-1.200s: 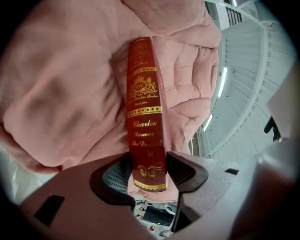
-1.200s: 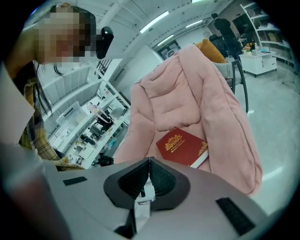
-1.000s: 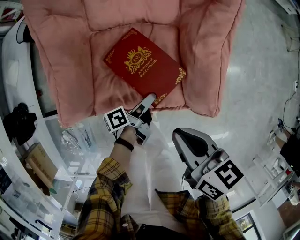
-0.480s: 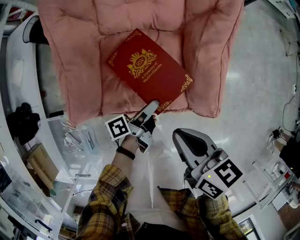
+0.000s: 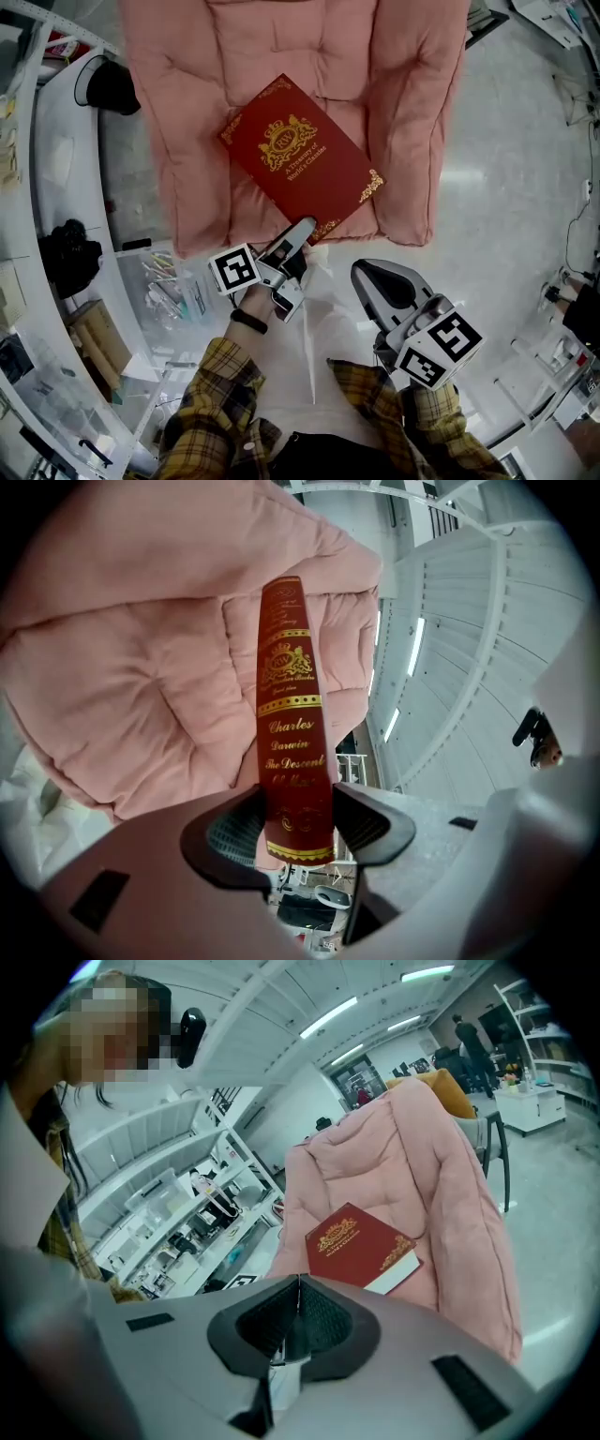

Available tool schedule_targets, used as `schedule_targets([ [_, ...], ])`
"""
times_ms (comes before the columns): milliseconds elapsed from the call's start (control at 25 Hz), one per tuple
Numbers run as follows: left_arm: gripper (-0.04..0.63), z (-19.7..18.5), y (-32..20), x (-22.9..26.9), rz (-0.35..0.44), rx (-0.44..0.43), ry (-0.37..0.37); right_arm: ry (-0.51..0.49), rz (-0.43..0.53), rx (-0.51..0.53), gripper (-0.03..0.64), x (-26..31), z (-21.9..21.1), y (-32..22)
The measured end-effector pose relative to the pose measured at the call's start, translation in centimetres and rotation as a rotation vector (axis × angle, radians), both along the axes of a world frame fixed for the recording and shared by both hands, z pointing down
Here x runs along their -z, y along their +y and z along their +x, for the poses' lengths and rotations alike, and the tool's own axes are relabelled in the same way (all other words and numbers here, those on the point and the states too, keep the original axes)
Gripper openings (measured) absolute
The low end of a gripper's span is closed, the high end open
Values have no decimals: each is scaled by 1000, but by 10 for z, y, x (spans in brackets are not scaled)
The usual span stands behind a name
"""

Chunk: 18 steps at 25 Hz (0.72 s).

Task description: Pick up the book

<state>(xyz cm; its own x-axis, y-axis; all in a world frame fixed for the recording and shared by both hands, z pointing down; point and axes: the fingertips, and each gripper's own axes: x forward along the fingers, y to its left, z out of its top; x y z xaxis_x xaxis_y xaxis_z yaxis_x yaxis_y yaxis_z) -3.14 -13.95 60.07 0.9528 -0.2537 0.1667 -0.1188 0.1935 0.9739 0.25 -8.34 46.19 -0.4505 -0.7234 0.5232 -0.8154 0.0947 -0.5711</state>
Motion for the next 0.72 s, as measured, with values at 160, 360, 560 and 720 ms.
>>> schedule_targets([
  [160, 233, -16, -13, 32, 58, 2, -34, 25, 35, 4, 18, 31, 1, -9],
  [360, 233, -31, -19, 76, 120, -6, -84, 44, 70, 0, 18, 68, 3, -13],
  [560, 233, -37, -22, 133, 135, 1, -54, 60, 109, 7, 18, 106, 4, -18],
  [720, 233, -43, -19, 173, 162, -30, -48, 67, 136, 10, 18, 132, 7, -17],
])
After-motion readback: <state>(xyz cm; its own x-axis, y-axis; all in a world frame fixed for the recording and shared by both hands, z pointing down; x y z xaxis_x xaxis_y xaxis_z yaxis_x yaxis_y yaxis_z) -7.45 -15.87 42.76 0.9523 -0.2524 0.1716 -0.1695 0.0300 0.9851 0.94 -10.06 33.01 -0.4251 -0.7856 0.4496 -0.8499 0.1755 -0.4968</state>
